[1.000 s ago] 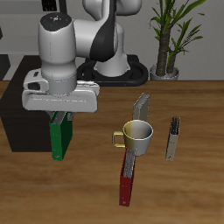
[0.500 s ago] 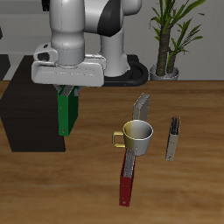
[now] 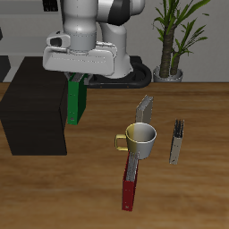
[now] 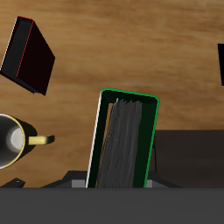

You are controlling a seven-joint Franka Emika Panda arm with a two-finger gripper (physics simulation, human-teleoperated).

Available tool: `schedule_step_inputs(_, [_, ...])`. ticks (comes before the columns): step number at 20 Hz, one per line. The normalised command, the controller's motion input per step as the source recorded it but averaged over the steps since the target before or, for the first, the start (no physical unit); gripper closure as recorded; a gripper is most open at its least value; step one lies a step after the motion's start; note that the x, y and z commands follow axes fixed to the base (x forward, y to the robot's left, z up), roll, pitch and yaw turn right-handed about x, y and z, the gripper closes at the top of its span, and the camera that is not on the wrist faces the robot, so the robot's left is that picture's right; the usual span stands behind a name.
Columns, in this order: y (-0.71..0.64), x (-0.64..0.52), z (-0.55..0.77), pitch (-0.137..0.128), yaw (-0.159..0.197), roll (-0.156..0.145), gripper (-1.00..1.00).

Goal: Place the green book in the top region of the shelf

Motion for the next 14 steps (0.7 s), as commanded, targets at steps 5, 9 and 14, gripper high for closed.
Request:
schedule_step_inputs(5, [0.21,-0.28,0.05,-0.041,-0.013,-0.002,1.0])
schedule_step_inputs(9, [0.33,-0.3,-0.12,-0.007,-0.008,0.031,1.0])
schedule_step_inputs(14, [0.16,-0.28,-0.06,-0.039,0.015,0.014,1.0])
